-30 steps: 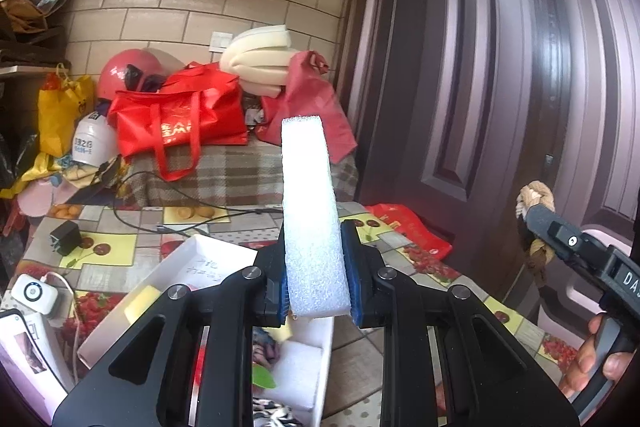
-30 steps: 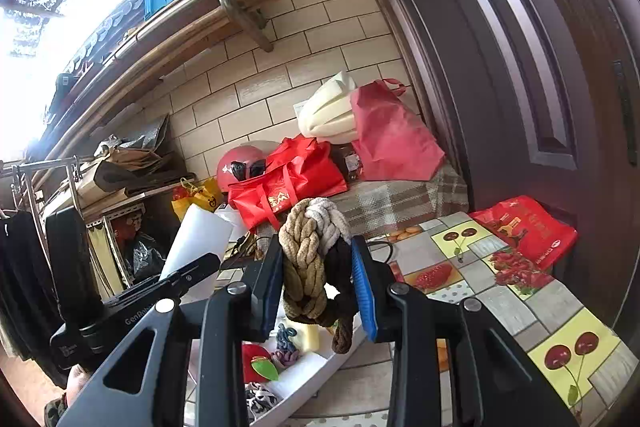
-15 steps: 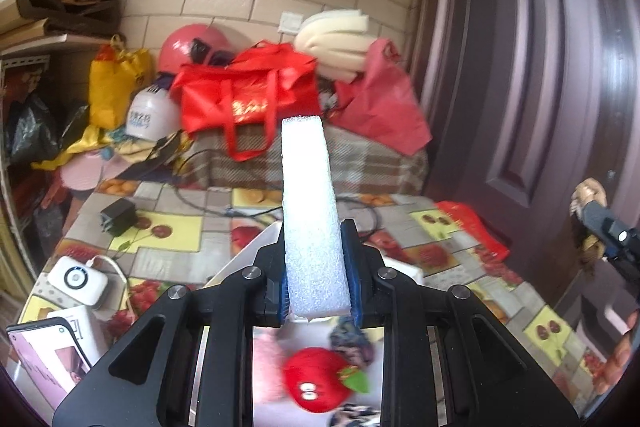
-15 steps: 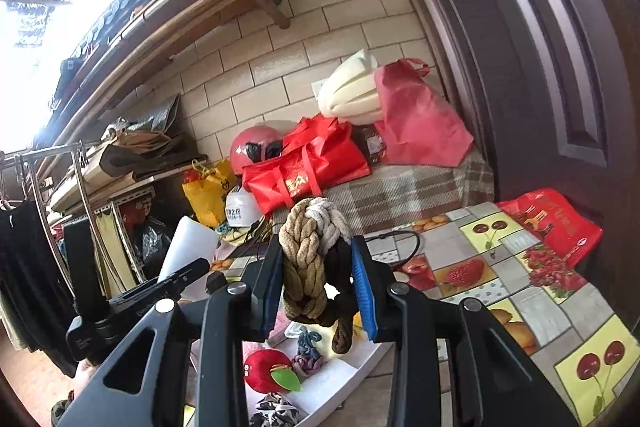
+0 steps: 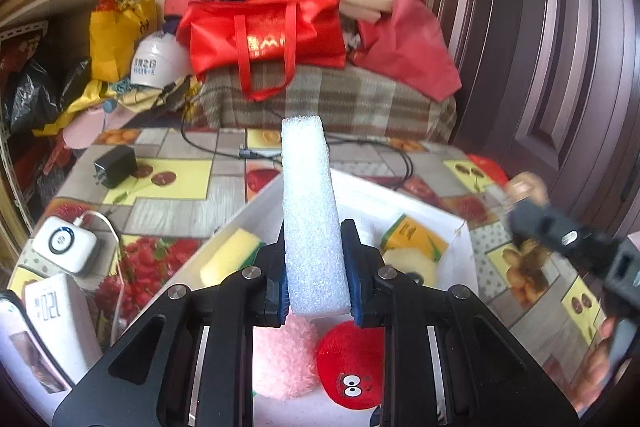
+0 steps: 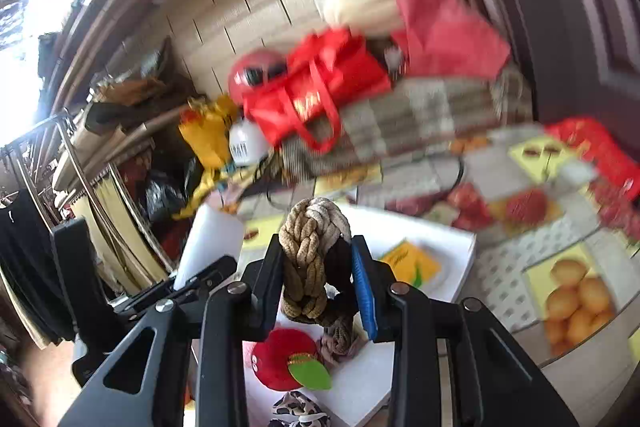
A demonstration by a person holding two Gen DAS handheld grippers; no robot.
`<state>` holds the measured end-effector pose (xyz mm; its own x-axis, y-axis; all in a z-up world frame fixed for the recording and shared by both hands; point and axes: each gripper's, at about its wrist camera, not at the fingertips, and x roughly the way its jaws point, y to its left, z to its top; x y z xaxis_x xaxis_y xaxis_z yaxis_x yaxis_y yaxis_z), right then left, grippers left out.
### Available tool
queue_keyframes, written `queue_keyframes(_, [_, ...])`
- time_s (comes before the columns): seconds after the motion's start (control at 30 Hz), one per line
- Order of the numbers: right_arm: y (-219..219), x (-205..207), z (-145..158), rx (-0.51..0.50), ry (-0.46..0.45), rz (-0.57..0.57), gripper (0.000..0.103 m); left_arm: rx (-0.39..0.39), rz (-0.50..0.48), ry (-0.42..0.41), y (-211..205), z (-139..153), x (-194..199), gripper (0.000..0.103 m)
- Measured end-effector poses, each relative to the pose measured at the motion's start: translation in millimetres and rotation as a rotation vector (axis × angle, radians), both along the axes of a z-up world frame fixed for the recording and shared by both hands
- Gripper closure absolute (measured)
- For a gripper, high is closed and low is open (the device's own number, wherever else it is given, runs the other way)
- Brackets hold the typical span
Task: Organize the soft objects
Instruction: 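Release foam strip and rope knot into the box by opening both tools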
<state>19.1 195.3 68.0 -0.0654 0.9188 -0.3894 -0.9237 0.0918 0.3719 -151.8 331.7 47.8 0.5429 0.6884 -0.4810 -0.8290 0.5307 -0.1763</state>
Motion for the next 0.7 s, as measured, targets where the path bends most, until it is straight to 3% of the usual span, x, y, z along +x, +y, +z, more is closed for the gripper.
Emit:
queue_keyframes(0.33, [17, -13, -32, -0.081, 0.027, 0.026, 0.069, -0.010, 0.042, 0.030, 5, -10, 5, 0.080])
queue_keyframes(0.4, [19, -16, -33, -0.083, 0.012, 0.032, 0.056, 0.000, 0.067, 0.033, 5, -8, 2, 0.059])
queue_keyframes(0.43, [18, -17, -32, -0.076, 0.006, 0.032, 0.037, 0.011, 0.082, 0.034, 5, -7, 1, 0.032])
queue_keyframes(0.47, [15, -17, -31, -0.064, -0.005, 0.012, 0.020, 0.034, 0.126, 0.041, 4, -5, -2, 0.016])
queue_keyframes(0.53, [13, -14, -30, -0.036, -0.017, -0.016, 0.009, 0.060, 0.163, 0.026, 4, -1, -9, 0.001])
queue_keyframes(0.57, [11, -12, -30, -0.029, -0.012, -0.024, 0.000, 0.058, 0.174, 0.013, 5, 1, -13, 0.000])
queue_keyframes(0.7, [7, -8, -27, -0.005, -0.012, -0.037, 0.000, 0.063, 0.177, -0.026, 1, 8, -20, 0.000])
